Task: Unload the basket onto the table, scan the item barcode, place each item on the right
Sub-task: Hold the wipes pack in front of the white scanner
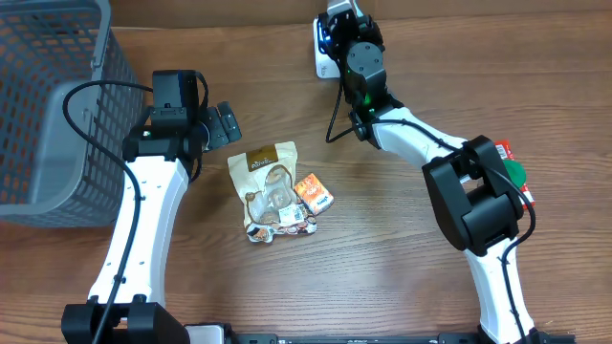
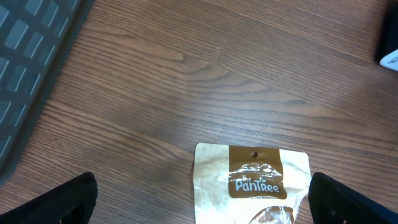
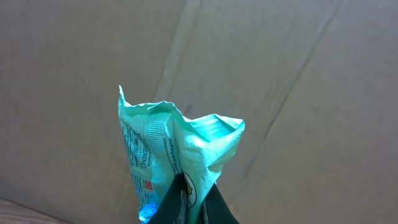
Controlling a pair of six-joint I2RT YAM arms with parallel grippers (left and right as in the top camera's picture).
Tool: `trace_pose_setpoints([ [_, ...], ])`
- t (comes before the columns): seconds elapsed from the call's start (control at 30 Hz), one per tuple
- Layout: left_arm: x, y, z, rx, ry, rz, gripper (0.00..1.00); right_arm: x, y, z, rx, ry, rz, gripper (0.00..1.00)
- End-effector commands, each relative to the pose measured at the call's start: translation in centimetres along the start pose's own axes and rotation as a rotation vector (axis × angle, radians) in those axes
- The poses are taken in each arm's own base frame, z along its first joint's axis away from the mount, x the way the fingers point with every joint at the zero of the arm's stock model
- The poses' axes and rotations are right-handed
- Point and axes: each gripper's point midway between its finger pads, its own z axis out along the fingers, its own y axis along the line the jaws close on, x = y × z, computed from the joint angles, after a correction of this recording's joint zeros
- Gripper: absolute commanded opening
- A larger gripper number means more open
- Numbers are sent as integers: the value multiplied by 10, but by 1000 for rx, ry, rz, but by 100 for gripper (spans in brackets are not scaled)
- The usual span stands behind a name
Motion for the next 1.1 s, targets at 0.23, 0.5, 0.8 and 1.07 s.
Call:
trace_pose_setpoints([
  [0.23,-4,2,1,-11,-10,-10,100,-18,20,22,-42,-99,-187,4],
  [0.5,-4,2,1,-11,-10,-10,100,-5,23,26,-57,-77,-212,4],
  [0.8,-4,2,1,-11,-10,-10,100,3,29,26,-77,-69,-272,4],
  [1.07,-4,2,1,-11,-10,-10,100,15,38,25,-83,-71,-474,4],
])
